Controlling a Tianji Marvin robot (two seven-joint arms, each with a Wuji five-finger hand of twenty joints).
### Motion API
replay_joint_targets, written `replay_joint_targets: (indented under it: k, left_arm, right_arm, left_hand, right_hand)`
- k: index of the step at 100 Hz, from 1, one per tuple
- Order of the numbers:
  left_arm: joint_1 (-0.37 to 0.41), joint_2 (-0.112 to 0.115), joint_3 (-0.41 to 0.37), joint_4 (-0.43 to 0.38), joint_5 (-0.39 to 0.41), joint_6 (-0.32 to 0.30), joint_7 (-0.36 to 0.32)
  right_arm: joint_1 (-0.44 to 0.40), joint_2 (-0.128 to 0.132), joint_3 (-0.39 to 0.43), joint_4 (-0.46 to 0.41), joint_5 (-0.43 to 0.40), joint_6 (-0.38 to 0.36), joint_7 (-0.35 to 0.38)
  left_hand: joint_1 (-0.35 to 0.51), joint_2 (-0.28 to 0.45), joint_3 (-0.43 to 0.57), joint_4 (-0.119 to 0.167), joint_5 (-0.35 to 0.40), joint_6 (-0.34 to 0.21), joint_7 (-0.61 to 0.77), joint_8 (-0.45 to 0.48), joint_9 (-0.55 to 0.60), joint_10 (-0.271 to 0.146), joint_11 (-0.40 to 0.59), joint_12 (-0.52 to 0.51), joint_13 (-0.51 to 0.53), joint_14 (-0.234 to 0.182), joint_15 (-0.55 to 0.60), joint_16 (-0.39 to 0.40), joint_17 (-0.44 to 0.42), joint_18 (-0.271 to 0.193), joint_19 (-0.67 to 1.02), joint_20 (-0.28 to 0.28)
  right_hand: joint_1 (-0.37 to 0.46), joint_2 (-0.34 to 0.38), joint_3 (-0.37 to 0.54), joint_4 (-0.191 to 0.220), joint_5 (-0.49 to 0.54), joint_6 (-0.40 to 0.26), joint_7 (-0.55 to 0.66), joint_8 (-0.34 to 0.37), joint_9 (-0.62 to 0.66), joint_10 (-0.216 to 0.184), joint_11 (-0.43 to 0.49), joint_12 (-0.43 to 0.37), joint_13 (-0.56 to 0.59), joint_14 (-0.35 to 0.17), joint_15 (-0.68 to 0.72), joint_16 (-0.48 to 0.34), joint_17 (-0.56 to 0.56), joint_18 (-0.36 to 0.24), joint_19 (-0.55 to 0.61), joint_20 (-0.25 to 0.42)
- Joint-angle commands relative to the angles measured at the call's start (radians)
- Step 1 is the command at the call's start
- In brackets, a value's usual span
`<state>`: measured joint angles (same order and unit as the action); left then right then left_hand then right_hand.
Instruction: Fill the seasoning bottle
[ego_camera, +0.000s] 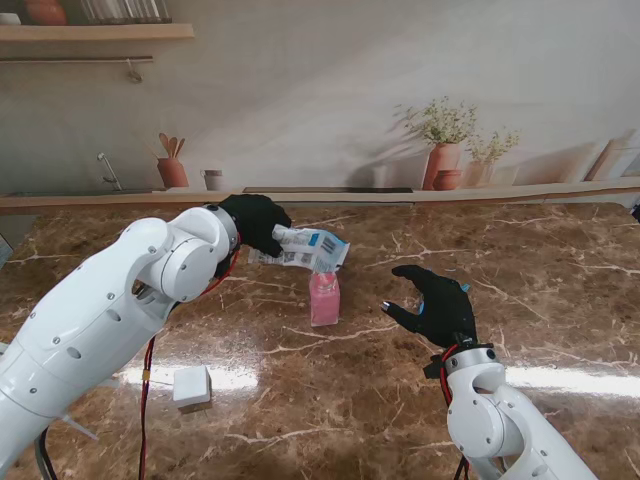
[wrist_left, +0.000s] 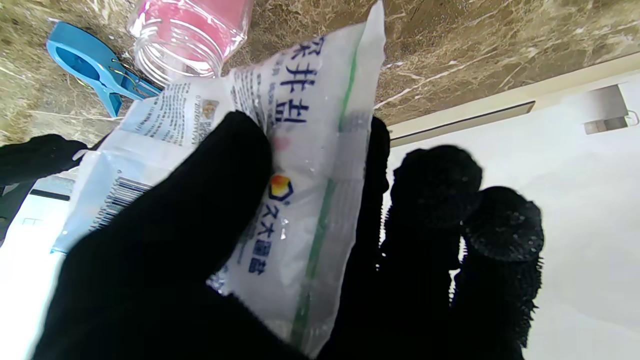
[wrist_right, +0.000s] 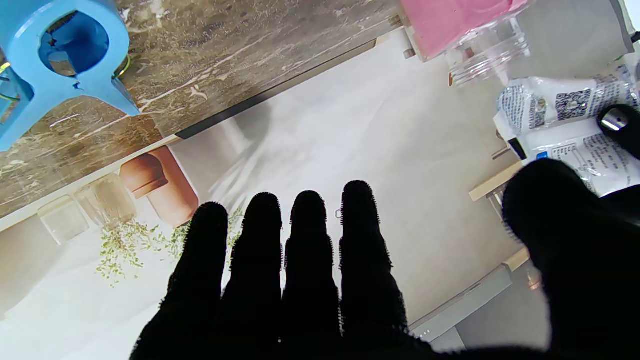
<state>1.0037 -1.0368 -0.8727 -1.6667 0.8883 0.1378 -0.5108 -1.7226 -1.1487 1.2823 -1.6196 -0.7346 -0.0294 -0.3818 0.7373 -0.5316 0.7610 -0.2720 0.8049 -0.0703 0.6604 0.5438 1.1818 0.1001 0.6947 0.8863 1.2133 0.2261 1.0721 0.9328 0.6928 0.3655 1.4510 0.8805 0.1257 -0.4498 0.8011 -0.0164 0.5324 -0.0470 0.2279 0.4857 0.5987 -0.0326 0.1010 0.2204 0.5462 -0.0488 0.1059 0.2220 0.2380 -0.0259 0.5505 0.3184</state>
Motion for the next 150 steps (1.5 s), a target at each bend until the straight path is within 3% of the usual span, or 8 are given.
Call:
replay_joint_targets:
  k: [1,52,73,84,97,107,150]
  left_arm:
    - [-0.002,-0.001,-0.004,-0.008,0.012,-0.01,0.005]
    - [-0.001,0.0,-0.005,-0.01,0.024,-0.021,0.001]
    - [-0.01,0.003,0.004,-0.01,0.03,-0.025,-0.018]
    - [-0.012,0.003,0.008,-0.009,0.029,-0.023,-0.023]
    - [-0.013,0.002,0.01,-0.006,0.024,-0.018,-0.016]
    - [-0.009,-0.003,0.007,0.003,0.008,-0.02,0.013]
    - [0.019,0.001,-0.029,-0.007,-0.004,-0.049,0.011]
  right_arm:
    - [-0.008,-0.002,0.0,0.0,0.005,0.004,0.014]
    - [-0.009,-0.003,0.0,0.001,0.006,0.005,0.012]
    - [-0.008,-0.003,0.0,0.001,0.007,0.006,0.014]
    - [-0.008,-0.003,0.001,0.003,0.009,0.006,0.013]
    - [-0.007,-0.003,0.001,0.004,0.011,0.008,0.013]
    - [-0.006,-0.004,0.0,0.005,0.012,0.008,0.012]
    - [-0.001,-0.004,-0.003,0.01,0.018,0.008,0.014]
  left_hand:
    - [0.017,0.031,0.12,0.039,0.038,-0.054,0.346,-0.005,0.091,-0.079,0.111,0.005,0.048,-0.022,0.073,-0.031,0.028,0.0,0.069,-0.024]
    - [0.017,0.024,0.126,0.046,0.04,-0.058,0.345,-0.01,0.093,-0.084,0.119,0.007,0.049,-0.029,0.094,-0.037,0.036,-0.003,0.079,-0.026]
    - [0.059,-0.001,0.176,0.021,0.025,-0.072,0.369,-0.011,0.064,-0.111,0.137,0.018,0.043,-0.03,0.077,-0.047,0.02,-0.003,0.073,-0.028]
    - [0.098,0.007,0.177,-0.007,0.004,-0.078,0.364,-0.018,0.04,-0.108,0.108,0.026,0.041,-0.034,0.047,-0.036,0.006,-0.01,0.064,-0.025]
    - [0.107,0.024,0.153,-0.019,-0.003,-0.103,0.394,0.018,0.034,-0.103,0.088,0.028,0.041,-0.039,0.035,-0.015,0.003,-0.013,0.063,-0.018]
    - [0.056,0.037,0.129,0.002,-0.003,-0.112,0.408,0.072,0.045,-0.093,0.102,-0.013,0.045,-0.042,0.047,-0.004,0.015,-0.015,0.067,-0.019]
    - [-0.019,0.031,0.12,0.042,0.024,-0.053,0.35,0.021,0.052,-0.07,0.089,-0.049,0.042,-0.023,0.025,-0.021,0.006,-0.007,0.051,-0.025]
  right_hand:
    - [-0.002,0.013,0.013,0.015,0.016,-0.014,0.013,0.007,0.005,0.006,0.005,0.013,-0.002,-0.004,0.002,0.004,-0.002,-0.004,0.01,0.017]
    - [-0.001,0.013,0.017,0.013,0.018,-0.017,0.014,0.009,0.008,0.006,0.005,0.017,0.0,-0.004,0.002,0.006,-0.001,-0.004,0.01,0.02]
    - [-0.001,0.014,0.019,0.013,0.018,-0.015,0.014,0.009,0.011,0.005,0.007,0.018,0.0,-0.003,0.002,0.006,0.0,-0.003,0.01,0.021]
    - [-0.001,0.014,0.02,0.013,0.018,-0.015,0.014,0.01,0.014,0.004,0.008,0.019,0.001,-0.003,0.002,0.006,0.0,-0.003,0.009,0.021]
    - [-0.001,0.015,0.021,0.013,0.019,-0.016,0.014,0.01,0.02,0.006,0.011,0.022,0.003,0.0,0.003,0.007,0.0,-0.002,0.01,0.022]
    - [-0.003,0.018,0.023,0.013,0.021,-0.016,0.015,0.01,0.021,0.004,0.011,0.023,0.005,0.0,0.004,0.008,0.0,-0.002,0.01,0.022]
    - [-0.008,0.028,0.032,0.013,0.025,-0.019,0.017,0.01,0.028,0.011,0.014,0.03,0.011,0.013,0.012,0.018,0.001,0.004,0.014,0.025]
